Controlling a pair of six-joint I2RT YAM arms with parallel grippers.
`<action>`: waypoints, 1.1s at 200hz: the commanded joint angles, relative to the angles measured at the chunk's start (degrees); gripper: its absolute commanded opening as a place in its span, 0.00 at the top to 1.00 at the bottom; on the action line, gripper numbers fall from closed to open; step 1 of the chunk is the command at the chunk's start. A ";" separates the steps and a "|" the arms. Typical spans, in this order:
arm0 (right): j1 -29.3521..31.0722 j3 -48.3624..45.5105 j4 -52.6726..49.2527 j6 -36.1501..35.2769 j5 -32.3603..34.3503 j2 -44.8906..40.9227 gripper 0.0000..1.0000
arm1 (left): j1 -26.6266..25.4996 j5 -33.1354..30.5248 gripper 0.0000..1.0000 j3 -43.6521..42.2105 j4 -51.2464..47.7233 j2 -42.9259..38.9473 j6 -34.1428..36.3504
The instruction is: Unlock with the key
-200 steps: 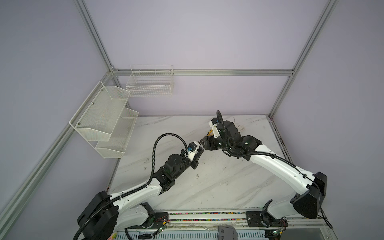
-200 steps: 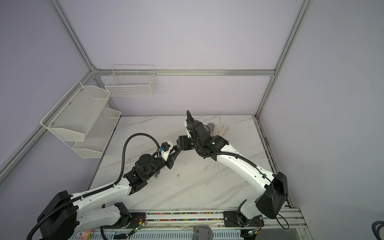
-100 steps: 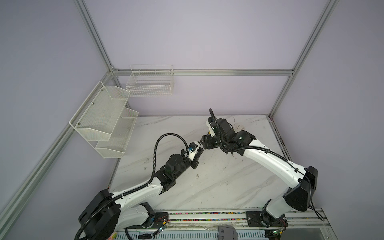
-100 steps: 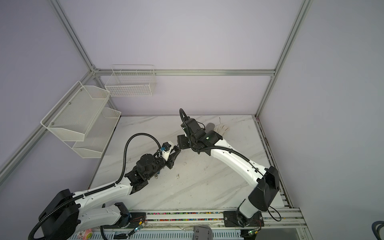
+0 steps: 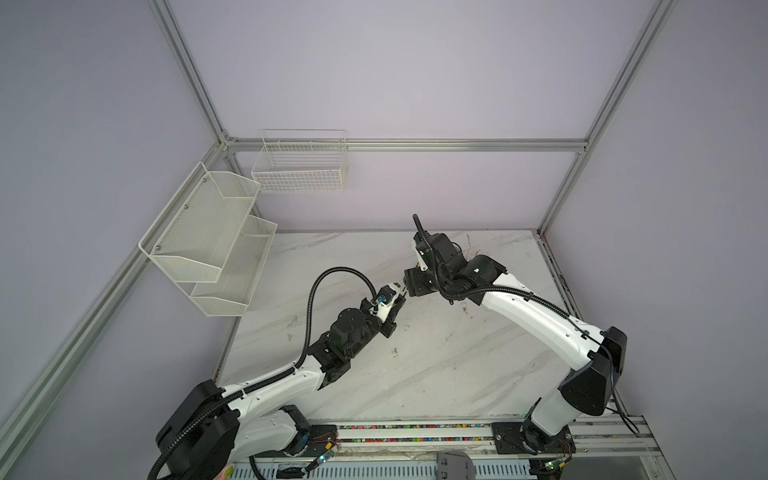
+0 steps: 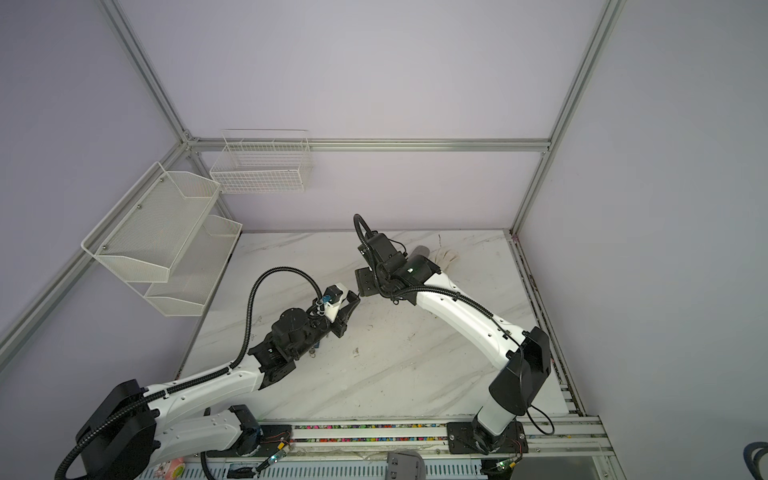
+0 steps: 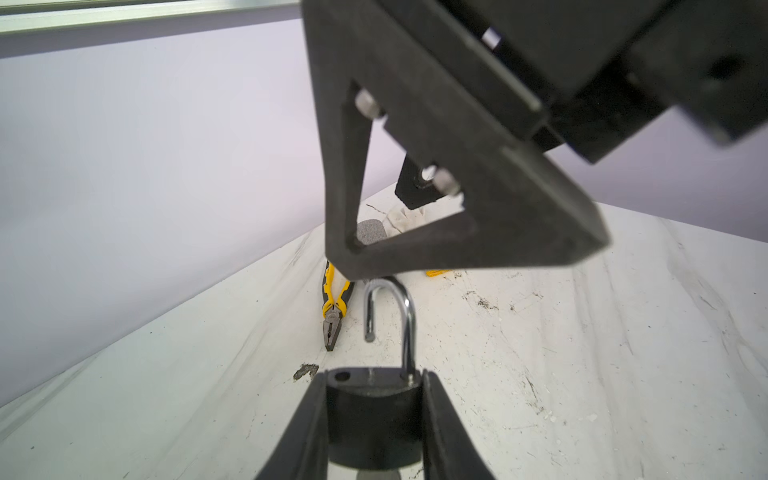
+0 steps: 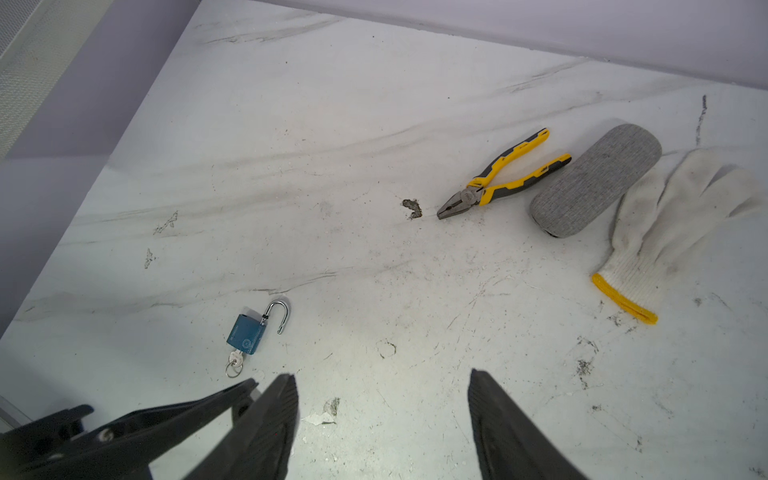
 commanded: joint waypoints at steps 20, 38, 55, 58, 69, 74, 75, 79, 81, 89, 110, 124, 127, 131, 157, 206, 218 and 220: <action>-0.09 -1.42 -3.12 -2.28 1.45 -0.77 0.32 | -0.15 -0.17 1.00 -2.68 3.65 -3.11 4.66; -0.12 -1.42 -3.81 -2.38 2.34 -1.94 0.32 | -0.15 -0.66 1.00 -2.61 3.61 -3.18 5.01; -0.10 -2.21 -4.05 -3.77 -0.16 -3.13 0.31 | -0.20 -1.22 1.00 -2.57 3.94 -3.14 4.88; -0.11 -2.48 -3.94 -4.00 -0.76 -3.45 0.31 | -0.15 -1.16 1.00 -2.68 4.01 -3.14 4.77; -0.12 -3.29 -3.75 -4.17 -1.90 -4.38 0.31 | -0.20 -0.71 1.00 -2.76 4.68 -3.16 4.43; -0.12 -3.61 -3.51 -4.29 -2.73 -4.81 0.31 | -0.20 -0.45 1.00 -2.78 4.95 -3.14 4.33; -0.12 -3.70 -3.45 -4.36 -2.90 -4.90 0.31 | -0.20 -0.40 1.00 -2.79 4.99 -3.09 4.31; -0.12 -4.07 -3.12 -4.49 -3.60 -5.32 0.31 | -0.19 -0.35 1.00 -2.78 5.15 -3.01 4.29; -0.12 -4.22 -2.99 -4.47 -3.88 -5.42 0.31 | -0.26 -0.35 1.00 -2.79 5.27 -2.97 4.24; -0.12 -4.77 -2.37 -4.52 -4.49 -6.14 0.31 | -0.20 -0.35 1.00 -2.64 5.42 -2.72 3.98; -0.35 -5.20 -3.15 -2.91 -0.47 -6.95 0.31 | -0.22 -0.79 1.00 -2.44 5.48 -2.40 2.89; -1.00 -6.13 -2.85 -2.24 1.69 -7.74 0.29 | -0.24 -0.96 1.00 -2.46 5.04 -2.61 1.78; -1.20 -6.38 -2.60 -2.17 1.88 -7.98 0.28 | -0.18 -1.23 1.00 -2.40 4.76 -2.63 1.46; -1.50 -6.84 -2.32 -2.03 2.17 -8.28 0.28 | -0.27 -1.66 1.00 -2.37 4.41 -2.69 0.85; -3.51 -10.36 1.25 0.37 2.96 -10.95 0.24 | -0.18 -6.18 1.00 0.64 -4.59 -2.88 -7.61; -10.65 -25.06 15.65 6.91 -3.43 -18.09 0.16 | -1.32 -8.82 1.00 16.28 -36.73 3.36 -28.57; -12.54 -28.54 19.16 8.49 -6.09 -18.97 0.16 | -2.02 -8.85 1.00 19.83 -42.66 6.12 -33.52; -12.87 -29.01 19.66 8.66 -6.55 -19.10 0.16 | -2.04 -8.96 1.00 20.20 -43.66 6.52 -34.43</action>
